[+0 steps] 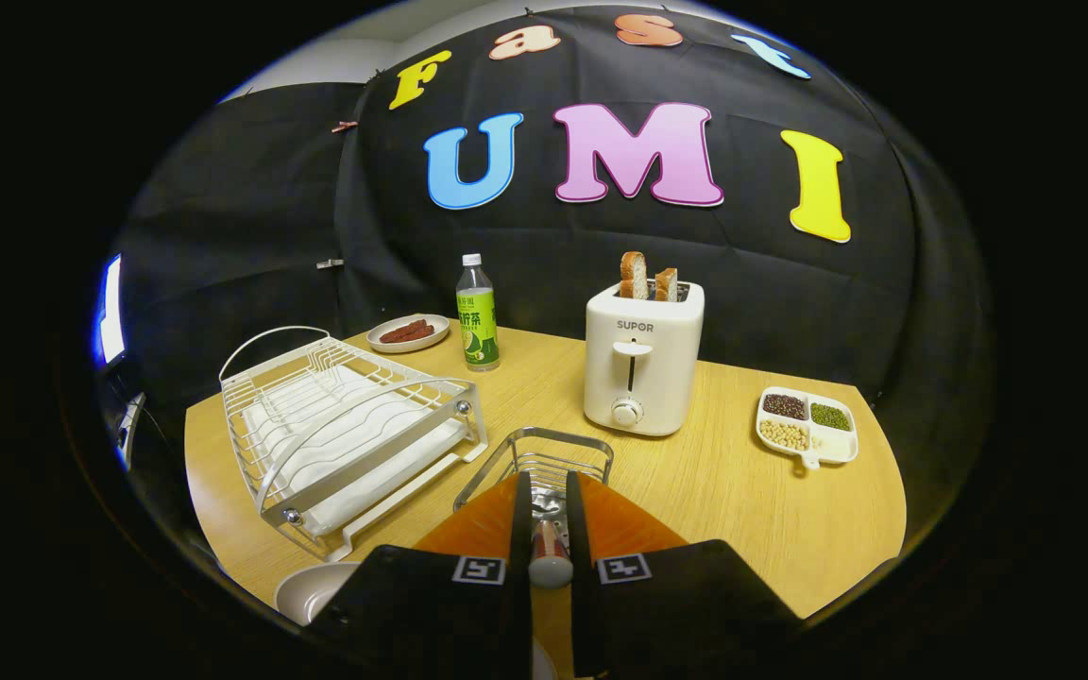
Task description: Take the plate from the dish rack, then take the spoon from the basket and place it into the plate.
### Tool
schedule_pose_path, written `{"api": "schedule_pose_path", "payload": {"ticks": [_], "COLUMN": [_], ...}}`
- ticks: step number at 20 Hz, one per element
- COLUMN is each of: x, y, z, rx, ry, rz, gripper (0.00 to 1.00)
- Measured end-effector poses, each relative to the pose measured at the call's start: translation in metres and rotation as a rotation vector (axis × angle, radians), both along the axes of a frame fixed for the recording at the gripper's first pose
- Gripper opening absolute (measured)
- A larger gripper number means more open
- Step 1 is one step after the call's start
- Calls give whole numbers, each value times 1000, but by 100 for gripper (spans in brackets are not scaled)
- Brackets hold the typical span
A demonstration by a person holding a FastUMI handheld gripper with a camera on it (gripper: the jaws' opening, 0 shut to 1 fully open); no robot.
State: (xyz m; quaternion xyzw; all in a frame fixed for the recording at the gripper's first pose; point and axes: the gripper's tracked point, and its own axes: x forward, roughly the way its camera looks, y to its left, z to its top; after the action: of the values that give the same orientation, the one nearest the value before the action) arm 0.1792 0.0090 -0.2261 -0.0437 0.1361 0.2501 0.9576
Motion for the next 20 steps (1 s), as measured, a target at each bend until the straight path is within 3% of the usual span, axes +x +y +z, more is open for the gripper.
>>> {"api": "schedule_pose_path", "payload": {"ticks": [5,10,20], "x": [0,-8,-79], "y": [0,-3,10], "z": [12,57,122], "rx": [15,39,89], "ry": [34,3,-13], "rz": [-1,0,132], "gripper": [18,18,18]}}
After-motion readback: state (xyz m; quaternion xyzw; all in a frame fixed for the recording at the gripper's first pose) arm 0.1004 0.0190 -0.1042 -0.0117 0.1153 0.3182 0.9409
